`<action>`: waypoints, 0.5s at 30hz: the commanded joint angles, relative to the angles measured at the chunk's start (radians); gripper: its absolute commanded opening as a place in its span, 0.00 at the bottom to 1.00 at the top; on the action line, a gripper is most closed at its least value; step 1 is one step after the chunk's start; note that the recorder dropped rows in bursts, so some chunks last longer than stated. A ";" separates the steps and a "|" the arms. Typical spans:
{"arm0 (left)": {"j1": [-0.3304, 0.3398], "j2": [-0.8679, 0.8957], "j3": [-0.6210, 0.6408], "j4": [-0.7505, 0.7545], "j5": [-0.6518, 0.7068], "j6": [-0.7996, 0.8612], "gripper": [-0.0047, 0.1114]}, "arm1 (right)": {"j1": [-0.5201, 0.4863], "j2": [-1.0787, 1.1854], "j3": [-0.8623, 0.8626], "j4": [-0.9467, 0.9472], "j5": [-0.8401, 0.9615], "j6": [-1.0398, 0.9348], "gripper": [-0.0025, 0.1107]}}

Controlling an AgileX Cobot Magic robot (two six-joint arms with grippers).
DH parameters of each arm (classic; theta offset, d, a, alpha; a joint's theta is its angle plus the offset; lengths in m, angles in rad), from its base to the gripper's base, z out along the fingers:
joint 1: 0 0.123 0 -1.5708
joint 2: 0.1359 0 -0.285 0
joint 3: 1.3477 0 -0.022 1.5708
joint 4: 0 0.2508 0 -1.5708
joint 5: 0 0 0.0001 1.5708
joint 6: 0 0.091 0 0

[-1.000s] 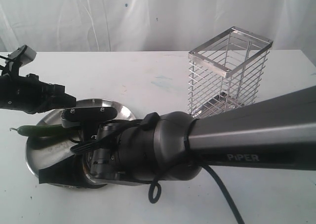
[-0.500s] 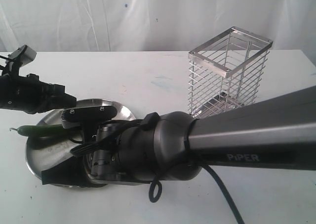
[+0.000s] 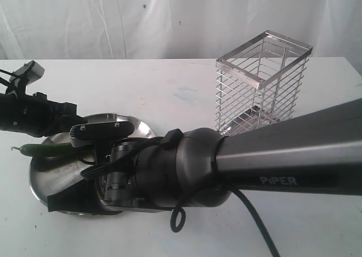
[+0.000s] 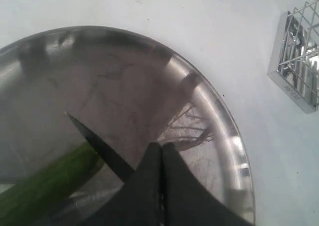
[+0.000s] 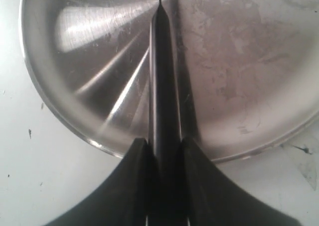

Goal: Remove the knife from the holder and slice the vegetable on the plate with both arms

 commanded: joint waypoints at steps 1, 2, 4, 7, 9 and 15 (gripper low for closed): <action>0.001 0.012 -0.002 -0.009 0.009 -0.005 0.04 | 0.000 -0.006 -0.003 -0.002 -0.016 -0.007 0.02; 0.001 0.027 -0.002 -0.009 0.009 -0.005 0.04 | 0.000 -0.006 -0.003 -0.002 -0.016 -0.007 0.02; 0.001 0.040 -0.002 -0.009 0.010 -0.005 0.04 | 0.000 -0.006 -0.003 -0.002 -0.018 -0.007 0.02; 0.001 0.052 -0.002 -0.009 0.001 -0.005 0.04 | 0.000 -0.006 -0.003 0.001 -0.028 -0.007 0.02; 0.001 0.052 -0.002 -0.009 -0.007 -0.005 0.04 | 0.000 -0.006 -0.003 0.001 -0.028 -0.007 0.02; 0.001 0.052 -0.002 -0.009 -0.022 -0.001 0.04 | 0.000 -0.006 -0.003 0.001 -0.026 -0.007 0.02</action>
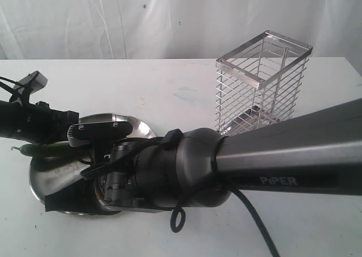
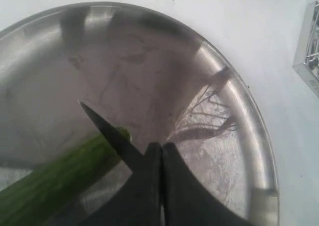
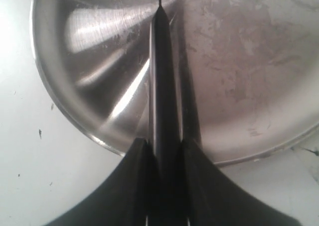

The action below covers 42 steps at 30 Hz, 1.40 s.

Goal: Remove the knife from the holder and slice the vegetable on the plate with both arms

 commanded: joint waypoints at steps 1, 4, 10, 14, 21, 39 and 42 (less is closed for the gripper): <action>0.001 -0.003 -0.002 -0.009 0.009 -0.001 0.04 | 0.000 -0.006 -0.003 -0.001 0.000 -0.007 0.02; 0.001 -0.003 -0.002 -0.009 0.014 -0.001 0.04 | 0.000 -0.006 -0.003 -0.001 0.004 -0.007 0.02; 0.001 -0.003 -0.002 -0.009 0.027 -0.001 0.04 | 0.000 -0.010 -0.003 -0.025 0.032 -0.005 0.02; 0.001 -0.003 -0.002 -0.009 0.027 -0.001 0.04 | 0.000 -0.026 -0.003 -0.088 0.033 0.050 0.02; 0.001 -0.003 -0.002 -0.009 0.031 -0.001 0.04 | 0.000 -0.030 -0.003 -0.106 0.028 0.079 0.02; 0.001 -0.003 -0.002 -0.009 0.029 -0.001 0.04 | 0.004 -0.008 -0.002 -0.076 0.010 0.079 0.02; 0.001 -0.003 -0.002 -0.009 0.027 -0.001 0.04 | 0.004 -0.008 -0.002 -0.072 0.010 0.071 0.02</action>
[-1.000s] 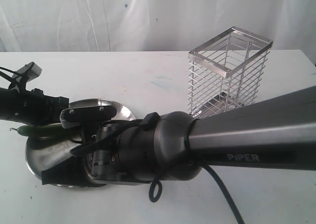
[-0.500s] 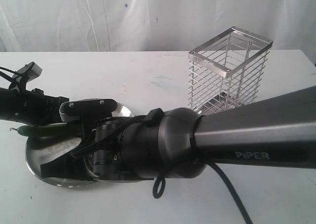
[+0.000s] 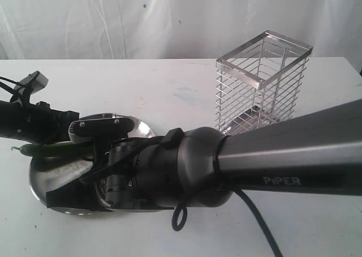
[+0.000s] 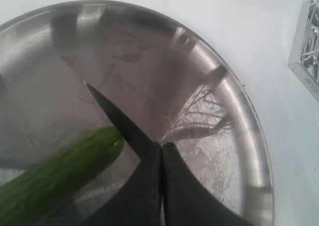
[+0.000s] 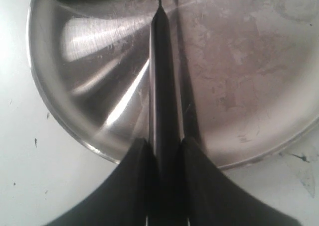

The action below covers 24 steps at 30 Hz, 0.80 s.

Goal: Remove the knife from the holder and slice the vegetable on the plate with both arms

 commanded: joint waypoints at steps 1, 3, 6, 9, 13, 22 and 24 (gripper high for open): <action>0.001 -0.004 -0.002 -0.009 0.013 -0.001 0.04 | 0.002 -0.001 0.000 0.011 -0.016 -0.012 0.02; 0.001 -0.004 -0.002 -0.009 0.013 -0.001 0.04 | 0.002 0.004 0.003 0.033 -0.017 -0.038 0.02; 0.001 -0.004 -0.002 -0.009 0.013 -0.001 0.04 | 0.002 0.019 0.003 0.077 -0.015 -0.078 0.02; 0.001 -0.004 -0.002 -0.009 0.013 -0.001 0.04 | 0.002 0.028 0.003 0.100 -0.018 -0.091 0.02; 0.001 -0.004 -0.002 -0.009 0.013 -0.001 0.04 | 0.002 0.030 0.003 0.100 -0.019 -0.091 0.02; 0.001 -0.004 -0.012 -0.046 -0.019 -0.002 0.06 | 0.002 0.030 0.003 0.098 -0.026 -0.091 0.02; 0.001 -0.004 -0.026 -0.061 -0.032 -0.020 0.09 | 0.002 0.030 0.003 0.098 -0.026 -0.093 0.02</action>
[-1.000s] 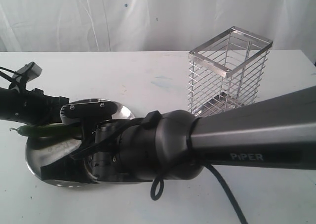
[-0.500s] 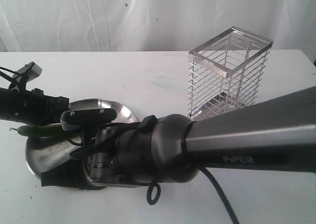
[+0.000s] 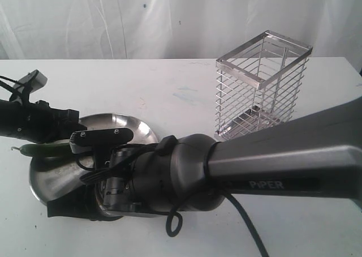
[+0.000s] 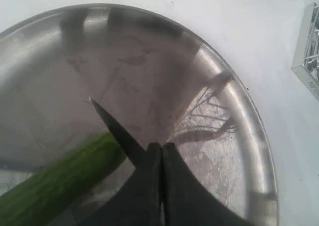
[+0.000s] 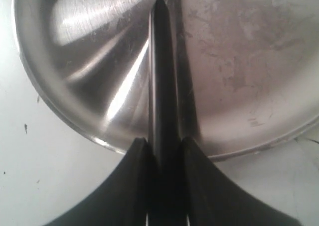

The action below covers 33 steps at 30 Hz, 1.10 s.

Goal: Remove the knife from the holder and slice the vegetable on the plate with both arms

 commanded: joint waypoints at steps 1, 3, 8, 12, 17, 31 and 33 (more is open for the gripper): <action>0.001 -0.004 -0.029 -0.056 -0.018 -0.024 0.10 | 0.002 -0.003 0.003 0.004 -0.004 -0.020 0.02; -0.001 -0.004 -0.041 -0.055 -0.018 -0.024 0.10 | 0.002 -0.003 0.003 0.004 -0.004 -0.030 0.02; -0.024 -0.004 -0.045 -0.053 -0.060 -0.020 0.06 | 0.002 -0.003 0.003 0.006 -0.004 -0.030 0.02; -0.080 0.018 -0.045 -0.047 -0.146 -0.005 0.06 | 0.002 -0.003 0.003 0.006 -0.004 -0.030 0.02; -0.080 0.069 -0.045 -0.007 -0.147 -0.012 0.06 | 0.002 -0.003 0.003 0.006 -0.004 -0.030 0.02; -0.080 0.040 -0.062 0.000 -0.144 -0.012 0.06 | 0.002 -0.003 0.003 0.006 -0.004 -0.030 0.02; -0.080 0.013 -0.076 0.000 -0.144 -0.012 0.06 | 0.002 -0.003 0.003 0.006 -0.004 -0.030 0.02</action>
